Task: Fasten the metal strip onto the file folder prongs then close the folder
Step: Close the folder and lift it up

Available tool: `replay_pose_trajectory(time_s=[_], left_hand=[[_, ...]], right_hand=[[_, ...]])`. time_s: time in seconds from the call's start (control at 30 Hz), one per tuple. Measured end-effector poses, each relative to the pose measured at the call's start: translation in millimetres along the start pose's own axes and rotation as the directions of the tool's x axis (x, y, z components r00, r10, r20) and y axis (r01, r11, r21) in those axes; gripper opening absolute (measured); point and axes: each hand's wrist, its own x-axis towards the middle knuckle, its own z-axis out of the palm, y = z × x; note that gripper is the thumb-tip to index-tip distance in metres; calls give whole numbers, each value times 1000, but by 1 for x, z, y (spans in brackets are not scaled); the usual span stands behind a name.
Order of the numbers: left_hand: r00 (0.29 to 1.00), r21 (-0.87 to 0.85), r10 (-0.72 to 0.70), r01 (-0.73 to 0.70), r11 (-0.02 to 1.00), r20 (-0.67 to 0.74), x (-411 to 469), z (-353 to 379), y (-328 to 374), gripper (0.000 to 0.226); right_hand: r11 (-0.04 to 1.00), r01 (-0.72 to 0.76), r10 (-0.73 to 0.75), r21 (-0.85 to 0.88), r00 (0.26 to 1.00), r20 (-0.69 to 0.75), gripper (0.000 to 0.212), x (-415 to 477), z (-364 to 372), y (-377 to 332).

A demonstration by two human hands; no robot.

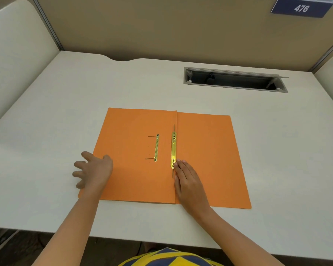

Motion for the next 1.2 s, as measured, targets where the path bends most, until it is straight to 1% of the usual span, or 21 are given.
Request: replay_pose_trajectory(time_s=[0.03, 0.1, 0.17, 0.23, 0.27, 0.33, 0.4, 0.5, 0.63, 0.73, 0.83, 0.93, 1.1, 1.13, 1.17, 1.2], left_hand=[[1000, 22, 2, -3, 1000, 19, -4, 3, -2, 51], [998, 43, -29, 26, 999, 50, -10, 7, -9, 60], [991, 26, -110, 108, 994, 74, -15, 10, -14, 72], [978, -71, -185, 193, 979, 97, -22, 11, -17, 79], [974, -164, -205, 219, 962, 98, -26, 11, -18, 78], [965, -400, -243, 262, 878, 99, -34, 9, -20, 75], [952, -610, -281, 296, 735, 123, -42, 7, -22, 72], [932, -773, -337, 312, 552, 135, -48, 6, -24, 63], [906, -852, -383, 339, 399, 181, -49, 0, -25, 47], [895, -899, -381, 348, 267, 233, -50, -9, -27, 31], [892, -915, -366, 352, 197, 264, -54, -18, -32, 25], [887, -928, -368, 348, 133, 280, -56, -25, -37, 26], [905, -929, -338, 329, 168, 260, -48, -22, -51, 36], [909, -933, -322, 326, 154, 264, -47, -22, -53, 41], [913, -938, -297, 326, 116, 281, -46, -24, -54, 44], [917, -943, -256, 328, 51, 305, -45, -25, -55, 44]], right_hand=[[1000, -2, 2, 5, 1000, 4, 39, 0, 0, 0], [1000, -10, 10, 12, 1000, 10, 40, 0, 1, 1], [1000, -14, 14, 20, 1000, 17, 40, -1, 1, 2], [999, -16, 15, 32, 1000, 19, 39, 0, 1, 2], [999, -16, 15, 35, 1000, 18, 39, 0, 1, 3], [999, -19, 18, 45, 1000, 25, 39, 0, 1, 3], [998, -22, 20, 58, 999, 34, 40, -1, 1, 3], [997, -21, 18, 67, 999, 43, 40, -1, 1, 5], [997, -19, 16, 75, 999, 46, 41, -2, 1, 5], [997, -22, 18, 77, 998, 53, 41, -2, 1, 6], [996, -28, 23, 85, 998, 50, 41, -1, 1, 6], [994, -45, 43, 98, 999, 29, 41, -1, 3, 6], [993, -72, 73, 95, 997, -5, 40, -2, 5, 8], [993, -70, 71, 93, 997, -10, 40, -1, 5, 9], [993, -67, 68, 92, 998, -13, 40, -1, 4, 9], [994, -64, 65, 93, 998, -14, 40, -1, 4, 9]])
